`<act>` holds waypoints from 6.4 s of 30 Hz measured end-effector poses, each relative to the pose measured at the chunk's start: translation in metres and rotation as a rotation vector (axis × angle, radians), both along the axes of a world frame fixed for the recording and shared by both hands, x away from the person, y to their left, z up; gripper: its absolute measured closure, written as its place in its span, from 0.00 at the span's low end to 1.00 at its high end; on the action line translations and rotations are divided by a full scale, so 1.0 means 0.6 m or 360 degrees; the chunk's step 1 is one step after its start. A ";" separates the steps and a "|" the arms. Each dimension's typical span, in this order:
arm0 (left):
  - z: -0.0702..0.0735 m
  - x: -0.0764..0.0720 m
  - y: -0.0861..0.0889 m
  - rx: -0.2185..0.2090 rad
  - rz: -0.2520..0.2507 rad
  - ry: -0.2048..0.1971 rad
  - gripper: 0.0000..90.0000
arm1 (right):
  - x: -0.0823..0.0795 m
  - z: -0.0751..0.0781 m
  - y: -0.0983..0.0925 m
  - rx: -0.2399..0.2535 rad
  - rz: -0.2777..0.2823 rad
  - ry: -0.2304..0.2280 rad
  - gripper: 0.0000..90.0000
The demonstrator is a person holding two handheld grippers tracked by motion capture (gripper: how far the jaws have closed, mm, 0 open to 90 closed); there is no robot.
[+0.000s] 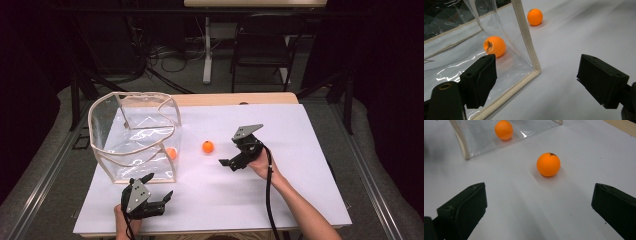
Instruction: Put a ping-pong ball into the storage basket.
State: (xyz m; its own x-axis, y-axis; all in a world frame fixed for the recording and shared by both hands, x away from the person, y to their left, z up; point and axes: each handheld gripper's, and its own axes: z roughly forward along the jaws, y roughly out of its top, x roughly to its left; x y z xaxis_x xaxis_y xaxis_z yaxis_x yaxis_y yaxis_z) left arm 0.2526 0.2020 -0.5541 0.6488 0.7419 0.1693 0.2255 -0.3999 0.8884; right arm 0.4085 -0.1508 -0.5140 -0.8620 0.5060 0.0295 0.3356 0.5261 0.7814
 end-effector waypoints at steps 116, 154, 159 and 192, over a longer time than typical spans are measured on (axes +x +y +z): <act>0.000 -0.001 -0.003 -0.0005 -0.0040 0.0003 0.18 | 0.076 -0.053 0.127 -0.0230 -0.0040 -0.0073 0.43; 0.000 -0.001 -0.002 0.0001 -0.0033 -0.0004 0.18 | 0.058 -0.017 0.118 -0.0190 -0.0056 -0.0177 0.56; 0.000 -0.001 -0.002 0.0002 -0.0034 -0.0003 0.18 | 0.054 -0.010 0.116 -0.0186 -0.0054 -0.0207 0.56; 0.000 0.000 -0.003 -0.0002 -0.0032 -0.0006 0.18 | 0.033 0.026 0.099 -0.0108 -0.0038 -0.0264 0.56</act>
